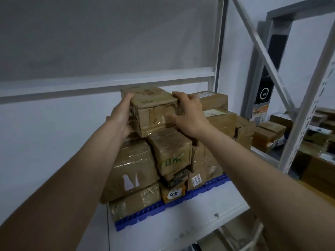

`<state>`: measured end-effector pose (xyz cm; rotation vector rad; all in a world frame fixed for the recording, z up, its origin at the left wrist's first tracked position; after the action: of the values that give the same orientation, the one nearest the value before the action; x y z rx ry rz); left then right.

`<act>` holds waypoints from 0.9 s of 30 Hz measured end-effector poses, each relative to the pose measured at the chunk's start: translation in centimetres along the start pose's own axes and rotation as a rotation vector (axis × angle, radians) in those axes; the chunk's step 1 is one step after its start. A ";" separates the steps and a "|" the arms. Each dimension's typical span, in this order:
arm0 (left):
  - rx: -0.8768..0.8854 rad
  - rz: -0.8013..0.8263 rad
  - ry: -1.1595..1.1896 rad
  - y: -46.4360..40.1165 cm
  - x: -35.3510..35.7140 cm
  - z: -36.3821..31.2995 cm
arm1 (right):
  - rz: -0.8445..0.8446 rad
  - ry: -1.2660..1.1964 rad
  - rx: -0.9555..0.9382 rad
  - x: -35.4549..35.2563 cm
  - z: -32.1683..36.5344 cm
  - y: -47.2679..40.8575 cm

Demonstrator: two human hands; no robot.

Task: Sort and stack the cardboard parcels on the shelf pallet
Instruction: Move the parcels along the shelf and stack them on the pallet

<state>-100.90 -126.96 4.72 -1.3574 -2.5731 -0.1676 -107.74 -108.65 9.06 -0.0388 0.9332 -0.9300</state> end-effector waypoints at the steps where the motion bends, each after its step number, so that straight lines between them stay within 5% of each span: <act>1: 0.004 0.033 -0.018 -0.8 0.7 -0.6 | 0.012 -0.009 -0.002 -0.7 0.0 -1.2; 8: 0.046 0.208 -0.199 -7.8 4.0 -2.3 | 0.173 0.149 -0.025 -1.0 -1.0 -9.3; 14: -0.045 0.187 -0.439 -14.4 4.2 1.2 | 0.212 0.244 0.030 1.0 -5.0 -14.7; 27: -0.149 0.196 -0.399 -18.5 4.2 6.6 | 0.442 0.500 -0.028 4.5 -9.7 -18.8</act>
<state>-119.44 -132.72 -0.50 -1.8531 -2.7605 -0.0593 -126.01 -120.17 7.57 0.3785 1.3483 -0.5166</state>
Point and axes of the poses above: each hand's wrist, its own y-axis away from the middle knuckle, its own x-axis out of the palm, z = x × y, the point moved 9 cm from there along -y, towards the middle knuckle, and after that the axes turned 8 degrees about z, right-handed, at the moved point
